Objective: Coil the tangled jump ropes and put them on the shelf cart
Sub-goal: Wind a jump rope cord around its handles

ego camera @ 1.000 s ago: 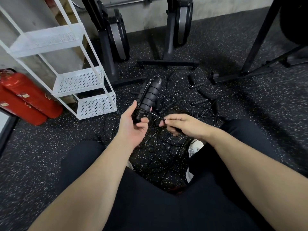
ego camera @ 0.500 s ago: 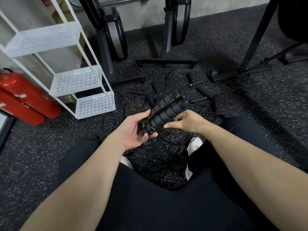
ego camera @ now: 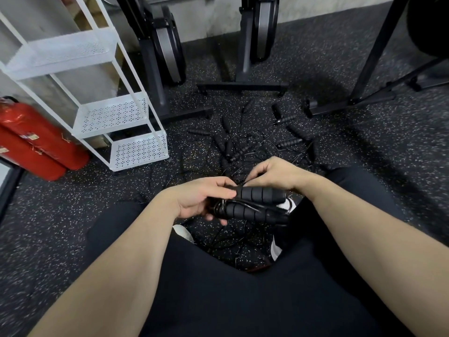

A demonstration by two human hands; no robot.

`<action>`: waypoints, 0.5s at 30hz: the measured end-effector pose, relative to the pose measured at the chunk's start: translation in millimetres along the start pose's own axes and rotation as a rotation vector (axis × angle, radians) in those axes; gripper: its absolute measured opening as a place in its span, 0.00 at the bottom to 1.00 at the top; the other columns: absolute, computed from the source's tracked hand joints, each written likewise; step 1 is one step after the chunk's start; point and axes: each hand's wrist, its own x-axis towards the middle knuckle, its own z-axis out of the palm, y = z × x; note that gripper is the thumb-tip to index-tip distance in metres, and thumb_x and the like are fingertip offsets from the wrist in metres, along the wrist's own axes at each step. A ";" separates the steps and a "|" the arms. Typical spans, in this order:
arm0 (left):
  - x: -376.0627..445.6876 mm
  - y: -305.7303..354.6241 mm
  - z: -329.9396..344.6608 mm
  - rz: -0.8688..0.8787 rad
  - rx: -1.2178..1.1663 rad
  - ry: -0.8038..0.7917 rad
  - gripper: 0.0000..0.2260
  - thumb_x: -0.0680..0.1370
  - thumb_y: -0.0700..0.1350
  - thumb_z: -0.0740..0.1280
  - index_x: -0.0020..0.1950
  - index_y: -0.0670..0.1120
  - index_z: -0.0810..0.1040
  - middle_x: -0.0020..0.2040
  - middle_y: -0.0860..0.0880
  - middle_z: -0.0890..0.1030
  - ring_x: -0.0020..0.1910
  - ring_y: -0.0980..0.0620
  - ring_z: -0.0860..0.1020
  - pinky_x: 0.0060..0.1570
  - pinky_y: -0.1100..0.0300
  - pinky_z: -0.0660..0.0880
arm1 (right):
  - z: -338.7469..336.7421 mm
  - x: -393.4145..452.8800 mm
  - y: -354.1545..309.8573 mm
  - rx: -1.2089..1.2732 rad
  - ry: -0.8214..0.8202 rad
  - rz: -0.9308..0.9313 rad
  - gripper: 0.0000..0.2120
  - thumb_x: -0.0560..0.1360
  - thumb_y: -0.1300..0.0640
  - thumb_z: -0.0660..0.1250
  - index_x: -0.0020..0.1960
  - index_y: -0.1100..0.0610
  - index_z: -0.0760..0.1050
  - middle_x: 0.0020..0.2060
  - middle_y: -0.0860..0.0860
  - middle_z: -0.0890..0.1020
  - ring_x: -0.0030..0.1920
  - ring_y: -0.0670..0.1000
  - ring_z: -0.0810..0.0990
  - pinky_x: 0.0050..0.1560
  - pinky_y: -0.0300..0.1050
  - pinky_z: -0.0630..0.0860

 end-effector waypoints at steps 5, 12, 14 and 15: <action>7.3 -2.6 6.0 -0.033 0.197 0.084 0.20 0.78 0.40 0.74 0.65 0.52 0.71 0.60 0.39 0.79 0.42 0.38 0.85 0.35 0.52 0.83 | 8.6 3.5 0.3 -0.317 0.137 0.042 0.16 0.64 0.35 0.79 0.41 0.45 0.85 0.30 0.42 0.80 0.30 0.42 0.73 0.37 0.42 0.70; 22.2 -6.0 12.1 -0.051 0.367 0.294 0.32 0.78 0.47 0.75 0.79 0.50 0.66 0.60 0.48 0.79 0.42 0.45 0.87 0.41 0.50 0.85 | 10.8 3.7 -0.4 -0.155 0.068 -0.105 0.03 0.76 0.54 0.75 0.50 0.49 0.85 0.34 0.34 0.82 0.35 0.31 0.77 0.40 0.26 0.69; 26.0 -6.7 10.7 -0.006 0.358 0.342 0.24 0.78 0.47 0.75 0.73 0.49 0.74 0.55 0.45 0.84 0.40 0.48 0.85 0.42 0.50 0.85 | 13.8 5.3 -0.1 -0.113 0.105 -0.102 0.03 0.76 0.54 0.75 0.49 0.47 0.85 0.42 0.39 0.85 0.42 0.36 0.81 0.47 0.33 0.74; 27.0 -6.6 10.2 0.014 0.354 0.359 0.20 0.79 0.47 0.74 0.70 0.49 0.76 0.53 0.44 0.85 0.39 0.48 0.85 0.43 0.50 0.85 | 15.5 5.7 -0.1 -0.094 0.122 -0.101 0.04 0.76 0.54 0.75 0.49 0.46 0.85 0.44 0.41 0.86 0.45 0.40 0.82 0.51 0.36 0.77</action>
